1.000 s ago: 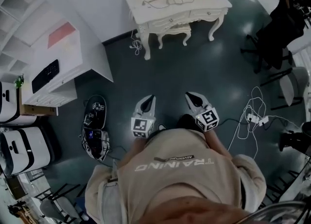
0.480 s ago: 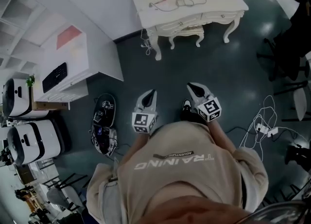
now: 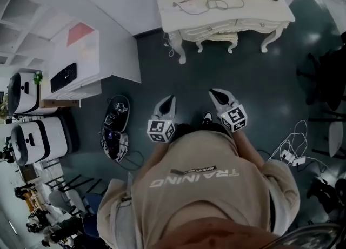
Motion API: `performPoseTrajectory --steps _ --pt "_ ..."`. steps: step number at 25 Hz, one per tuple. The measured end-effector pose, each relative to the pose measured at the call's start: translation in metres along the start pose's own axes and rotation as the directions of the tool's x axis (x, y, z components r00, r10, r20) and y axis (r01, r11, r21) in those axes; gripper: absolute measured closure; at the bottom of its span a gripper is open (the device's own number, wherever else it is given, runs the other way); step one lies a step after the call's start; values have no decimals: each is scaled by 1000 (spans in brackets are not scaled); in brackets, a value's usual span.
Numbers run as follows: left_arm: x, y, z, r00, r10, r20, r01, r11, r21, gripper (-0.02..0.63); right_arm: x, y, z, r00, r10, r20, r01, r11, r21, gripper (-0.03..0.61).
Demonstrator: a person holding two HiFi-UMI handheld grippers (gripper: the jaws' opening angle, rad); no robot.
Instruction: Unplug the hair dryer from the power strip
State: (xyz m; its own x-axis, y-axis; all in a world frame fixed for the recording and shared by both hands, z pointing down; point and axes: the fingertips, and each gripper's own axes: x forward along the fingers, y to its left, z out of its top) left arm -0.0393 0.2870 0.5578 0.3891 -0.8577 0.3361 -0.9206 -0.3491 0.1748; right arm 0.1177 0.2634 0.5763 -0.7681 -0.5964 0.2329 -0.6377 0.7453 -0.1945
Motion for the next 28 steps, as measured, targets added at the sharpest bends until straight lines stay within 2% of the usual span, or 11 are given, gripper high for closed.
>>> performPoseTrajectory --steps 6,11,14,18,20,23,28 --pt "43 31 5 1000 20 -21 -20 1000 -13 607 41 -35 6 999 27 -43 -27 1000 -5 574" --pt "91 60 20 1000 -25 -7 25 1000 -11 607 77 -56 24 999 9 -49 -10 1000 -22 574" --pt "126 83 46 998 -67 16 67 997 39 607 104 -74 37 998 -28 -62 27 999 -19 574" --pt "162 123 80 991 -127 28 121 977 175 607 147 -95 66 994 -93 -58 91 995 -29 574" --pt "177 143 93 987 -161 22 153 969 194 607 168 -104 78 990 -134 -46 133 991 -14 574" --pt "200 176 96 980 -198 4 194 963 185 607 197 -112 90 985 -171 -36 170 985 -8 574" --pt "235 216 87 974 -220 -59 227 962 152 607 231 -121 99 981 -183 -63 183 983 -16 574"
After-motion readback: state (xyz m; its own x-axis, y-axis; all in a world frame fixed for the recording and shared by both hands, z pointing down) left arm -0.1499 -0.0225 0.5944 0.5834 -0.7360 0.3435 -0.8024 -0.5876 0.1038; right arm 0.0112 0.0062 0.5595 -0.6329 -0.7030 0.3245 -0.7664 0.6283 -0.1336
